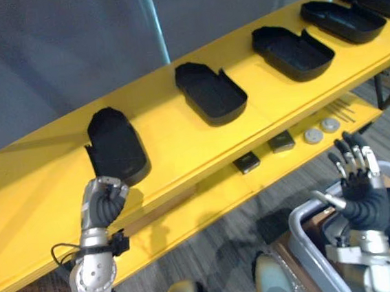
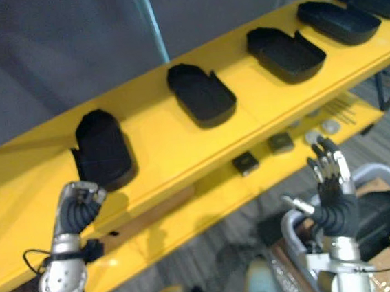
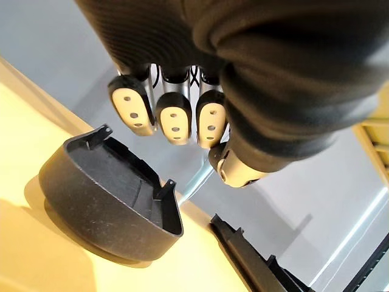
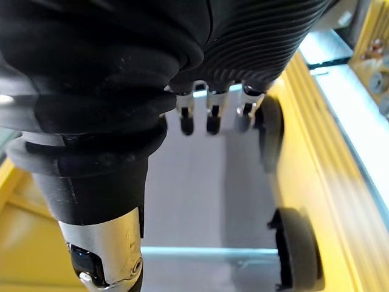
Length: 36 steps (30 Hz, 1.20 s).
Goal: Walk over and take plastic housings, then place them on the shelf
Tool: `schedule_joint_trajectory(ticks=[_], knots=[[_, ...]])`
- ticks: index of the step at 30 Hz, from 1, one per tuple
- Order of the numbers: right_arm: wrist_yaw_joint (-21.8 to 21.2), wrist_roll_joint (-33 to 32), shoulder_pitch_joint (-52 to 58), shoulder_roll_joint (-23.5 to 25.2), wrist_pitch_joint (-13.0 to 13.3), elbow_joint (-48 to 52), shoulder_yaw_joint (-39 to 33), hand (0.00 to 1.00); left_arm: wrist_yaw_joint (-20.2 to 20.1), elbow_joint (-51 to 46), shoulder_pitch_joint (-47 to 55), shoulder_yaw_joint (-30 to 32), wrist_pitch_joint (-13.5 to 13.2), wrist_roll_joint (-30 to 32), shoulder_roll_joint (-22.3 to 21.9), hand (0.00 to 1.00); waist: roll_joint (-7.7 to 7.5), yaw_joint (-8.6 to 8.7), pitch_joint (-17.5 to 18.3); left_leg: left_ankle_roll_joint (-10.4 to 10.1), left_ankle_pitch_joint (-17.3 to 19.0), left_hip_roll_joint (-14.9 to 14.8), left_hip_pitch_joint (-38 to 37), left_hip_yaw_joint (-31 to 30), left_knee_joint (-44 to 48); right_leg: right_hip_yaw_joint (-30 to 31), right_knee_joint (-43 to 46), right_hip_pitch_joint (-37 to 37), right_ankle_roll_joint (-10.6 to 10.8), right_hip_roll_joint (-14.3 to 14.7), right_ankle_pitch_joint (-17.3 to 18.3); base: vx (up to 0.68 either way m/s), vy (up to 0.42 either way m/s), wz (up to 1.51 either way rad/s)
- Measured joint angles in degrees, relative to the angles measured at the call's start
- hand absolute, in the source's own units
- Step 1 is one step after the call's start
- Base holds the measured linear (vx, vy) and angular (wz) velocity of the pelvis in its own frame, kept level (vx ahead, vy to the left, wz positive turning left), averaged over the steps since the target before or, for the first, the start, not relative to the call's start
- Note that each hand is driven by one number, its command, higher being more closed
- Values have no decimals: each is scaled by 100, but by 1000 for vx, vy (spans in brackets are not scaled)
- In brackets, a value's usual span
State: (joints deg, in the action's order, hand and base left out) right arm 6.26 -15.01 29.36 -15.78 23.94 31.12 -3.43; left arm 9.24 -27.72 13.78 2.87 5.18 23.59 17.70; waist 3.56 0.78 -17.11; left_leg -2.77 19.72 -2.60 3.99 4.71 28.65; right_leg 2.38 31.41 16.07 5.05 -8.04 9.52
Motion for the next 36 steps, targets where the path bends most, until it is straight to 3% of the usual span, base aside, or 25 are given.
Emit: schedule_joint_trajectory(ticks=[10, 21, 36], knots=[[-168, 3, -115, -10, -8, -1, -152, 0, -657, 688, -492, -193, 682, 7, 38, 100, -23, 34, -21, -18, 151, 11, -16, 63, 198, 89, 335, 93, 11, -29, 207, 5, 9, -3], [-437, 4, -150, -11, -73, 0, -291, 0, -1455, 711, -484, -191, 994, 220, 55, 100, 27, 71, -45, -36, 181, 61, -112, 71, 204, 116, 528, 86, 8, -82, 336, 0, 0, 0], [-750, 5, -81, -8, -183, 110, -583, 0, -1304, 1242, -501, -195, 1077, 222, 24, 100, 103, 187, -69, -35, 278, 83, -337, 188, 364, 261, 750, -35, 19, -83, 433, -20, 14, -4]])
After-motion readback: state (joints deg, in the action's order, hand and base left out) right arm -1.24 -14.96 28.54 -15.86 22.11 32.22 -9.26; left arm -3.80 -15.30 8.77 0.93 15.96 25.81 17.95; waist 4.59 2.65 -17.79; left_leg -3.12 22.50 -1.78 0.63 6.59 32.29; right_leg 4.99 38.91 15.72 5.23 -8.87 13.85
